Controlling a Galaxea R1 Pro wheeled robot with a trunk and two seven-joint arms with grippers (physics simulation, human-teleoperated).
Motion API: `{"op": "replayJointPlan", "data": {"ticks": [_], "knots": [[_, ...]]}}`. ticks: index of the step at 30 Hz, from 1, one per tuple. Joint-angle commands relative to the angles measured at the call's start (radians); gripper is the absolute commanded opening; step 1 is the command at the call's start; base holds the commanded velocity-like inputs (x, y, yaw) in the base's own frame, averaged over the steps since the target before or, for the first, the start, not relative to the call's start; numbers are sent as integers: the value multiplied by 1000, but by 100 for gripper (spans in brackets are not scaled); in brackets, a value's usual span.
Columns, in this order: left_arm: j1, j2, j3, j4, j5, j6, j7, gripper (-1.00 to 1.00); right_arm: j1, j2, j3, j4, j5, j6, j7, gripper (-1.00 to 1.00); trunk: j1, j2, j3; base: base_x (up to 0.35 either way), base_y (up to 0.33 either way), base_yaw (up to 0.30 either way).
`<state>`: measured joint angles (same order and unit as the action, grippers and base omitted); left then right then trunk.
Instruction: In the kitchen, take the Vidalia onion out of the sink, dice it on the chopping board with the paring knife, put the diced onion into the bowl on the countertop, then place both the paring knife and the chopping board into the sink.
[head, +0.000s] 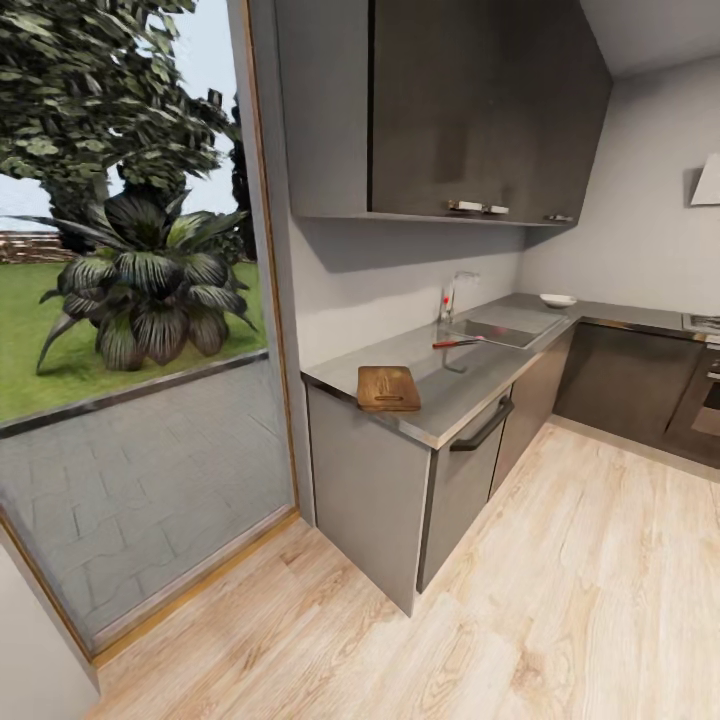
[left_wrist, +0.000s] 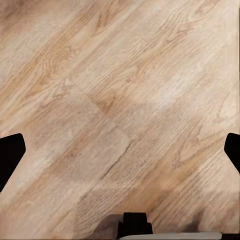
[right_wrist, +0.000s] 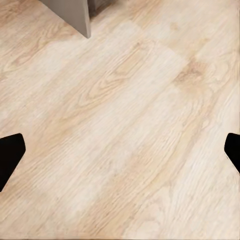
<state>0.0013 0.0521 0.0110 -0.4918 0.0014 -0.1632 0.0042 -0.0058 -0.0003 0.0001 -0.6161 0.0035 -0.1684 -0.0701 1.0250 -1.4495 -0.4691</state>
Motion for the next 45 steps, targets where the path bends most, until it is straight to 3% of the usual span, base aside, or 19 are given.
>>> {"op": "replayJointPlan", "data": {"ticks": [1,8,11,16,45], "knots": [[0,0,1,-6,0,-2,0,100,0,0,0,-8,0,-3,-3,100,0,0,-1,0,0,0],[0,4,6,-20,1,-2,0,100,0,-1,1,-34,0,-7,-6,100,0,0,-1,0,0,0],[0,4,30,-20,3,-2,-1,100,0,-1,1,-32,0,-14,-6,100,0,0,-1,0,0,0],[0,2,68,-18,7,-1,-2,100,0,-4,-1,-31,-1,-77,-1,100,-19,35,15,0,0,0],[0,2,72,-17,9,-1,-1,100,0,-4,-2,-30,-2,-107,-3,100,-130,238,106,0,0,0]]}}
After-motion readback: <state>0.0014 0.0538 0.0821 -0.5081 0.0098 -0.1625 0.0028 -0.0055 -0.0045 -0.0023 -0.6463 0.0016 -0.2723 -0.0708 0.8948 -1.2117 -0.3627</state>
